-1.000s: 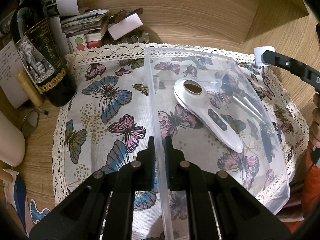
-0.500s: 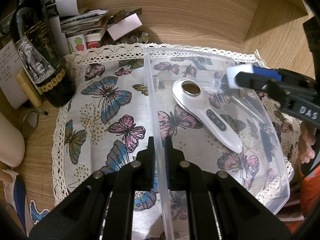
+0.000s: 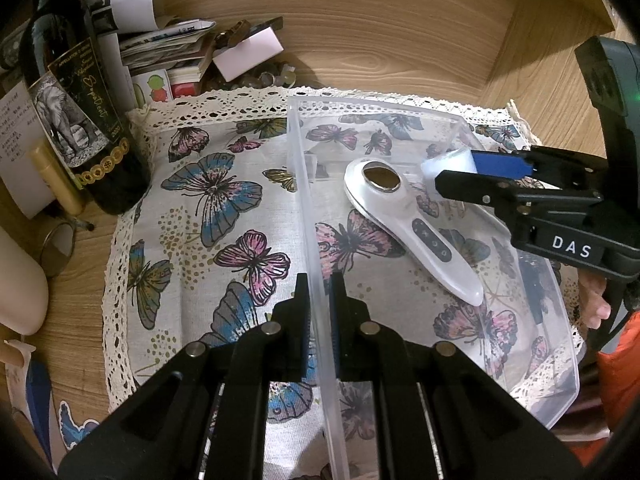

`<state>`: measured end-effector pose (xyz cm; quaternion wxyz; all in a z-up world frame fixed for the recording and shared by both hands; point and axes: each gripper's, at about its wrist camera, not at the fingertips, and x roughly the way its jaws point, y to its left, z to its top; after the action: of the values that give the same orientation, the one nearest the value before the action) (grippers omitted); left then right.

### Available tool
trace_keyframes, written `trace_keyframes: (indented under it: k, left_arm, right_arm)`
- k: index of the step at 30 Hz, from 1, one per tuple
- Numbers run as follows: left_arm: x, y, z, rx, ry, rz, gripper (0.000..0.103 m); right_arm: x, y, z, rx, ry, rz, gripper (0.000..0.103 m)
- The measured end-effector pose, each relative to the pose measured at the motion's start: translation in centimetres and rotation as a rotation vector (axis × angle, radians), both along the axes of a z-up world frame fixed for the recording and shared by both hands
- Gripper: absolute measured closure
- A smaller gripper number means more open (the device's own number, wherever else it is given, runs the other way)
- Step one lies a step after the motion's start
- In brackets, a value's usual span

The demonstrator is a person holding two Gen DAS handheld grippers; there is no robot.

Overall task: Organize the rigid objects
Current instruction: 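Carry the white plug into the box beside the device and release, then grasp the black-and-gold tube with the right gripper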

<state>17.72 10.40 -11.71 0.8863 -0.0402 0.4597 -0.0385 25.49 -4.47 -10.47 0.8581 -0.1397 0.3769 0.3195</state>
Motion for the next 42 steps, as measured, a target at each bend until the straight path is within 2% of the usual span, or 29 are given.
trace_keyframes:
  k: [4, 14, 20, 25, 33, 37, 42]
  left_arm:
    - [0.0, 0.0, 0.0, -0.001, 0.0, -0.001, 0.094]
    - [0.0, 0.1, 0.0, -0.004, 0.0, -0.003, 0.094]
    - [0.0, 0.2, 0.0, -0.008, 0.0, -0.001, 0.094]
    - [0.0, 0.2, 0.0, -0.008, 0.001, -0.001, 0.094]
    - [0.0, 0.4, 0.0, -0.004, 0.003, -0.004, 0.094]
    - [0.0, 0.5, 0.0, -0.005, 0.005, -0.003, 0.094]
    - [0.0, 0.5, 0.0, -0.001, 0.006, -0.003, 0.094]
  right_arm:
    - [-0.3, -0.3, 0.4, 0.008, -0.009, -0.008, 0.056]
    - [-1.0, -3.8, 4.4, 0.079, -0.105, -0.084, 0.056]
    - [0.2, -6.5, 5.2, 0.076, -0.13, -0.165, 0.056]
    - [2.0, -8.5, 3.6, 0.047, -0.095, -0.229, 0.056]
    - [4.0, -11.3, -2.1, -0.018, 0.043, -0.304, 0.056]
    - [4.1, -11.9, -3.9, -0.029, 0.107, -0.297, 0.065]
    - [3.6, -11.3, -5.4, -0.073, 0.122, -0.263, 0.074]
